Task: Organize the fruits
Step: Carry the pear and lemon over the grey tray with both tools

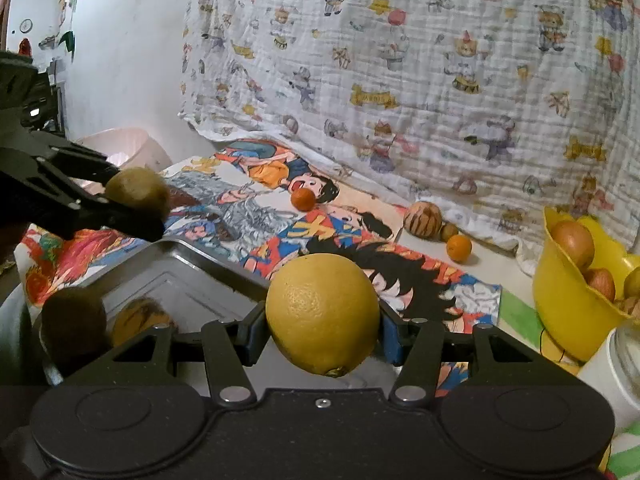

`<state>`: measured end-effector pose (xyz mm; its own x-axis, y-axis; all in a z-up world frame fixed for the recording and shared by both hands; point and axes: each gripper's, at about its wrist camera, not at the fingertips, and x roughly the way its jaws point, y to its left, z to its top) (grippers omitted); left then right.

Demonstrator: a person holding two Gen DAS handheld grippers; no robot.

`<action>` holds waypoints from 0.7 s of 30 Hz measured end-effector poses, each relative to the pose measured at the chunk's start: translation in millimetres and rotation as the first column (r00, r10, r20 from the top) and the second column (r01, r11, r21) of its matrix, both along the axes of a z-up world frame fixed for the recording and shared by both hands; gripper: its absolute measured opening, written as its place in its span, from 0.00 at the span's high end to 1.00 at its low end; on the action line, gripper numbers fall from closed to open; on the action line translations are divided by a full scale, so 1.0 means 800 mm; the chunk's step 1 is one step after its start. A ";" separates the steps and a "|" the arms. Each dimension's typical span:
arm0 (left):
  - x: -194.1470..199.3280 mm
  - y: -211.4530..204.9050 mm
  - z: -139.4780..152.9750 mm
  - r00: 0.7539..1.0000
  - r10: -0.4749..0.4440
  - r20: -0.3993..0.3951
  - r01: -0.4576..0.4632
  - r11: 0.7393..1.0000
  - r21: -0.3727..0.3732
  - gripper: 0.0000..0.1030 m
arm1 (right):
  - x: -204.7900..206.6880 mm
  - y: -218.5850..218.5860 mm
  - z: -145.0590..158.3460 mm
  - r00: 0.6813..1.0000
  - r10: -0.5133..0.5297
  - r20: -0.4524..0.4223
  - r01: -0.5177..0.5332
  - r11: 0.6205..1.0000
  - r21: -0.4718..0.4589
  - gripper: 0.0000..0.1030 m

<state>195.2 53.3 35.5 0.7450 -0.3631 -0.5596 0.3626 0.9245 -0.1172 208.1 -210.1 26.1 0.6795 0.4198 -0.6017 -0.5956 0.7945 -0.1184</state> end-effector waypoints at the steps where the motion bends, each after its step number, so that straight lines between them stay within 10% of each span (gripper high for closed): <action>1: 0.000 -0.005 -0.001 1.000 -0.006 -0.002 0.006 1.000 -0.001 0.30 | -0.002 -0.001 -0.001 1.000 0.001 -0.003 -0.001 1.000 -0.001 0.45; 21: 0.018 -0.115 -0.024 0.984 -0.167 -0.063 0.174 0.978 0.119 0.30 | -0.022 -0.050 -0.036 0.999 0.009 -0.039 -0.012 0.997 -0.081 0.45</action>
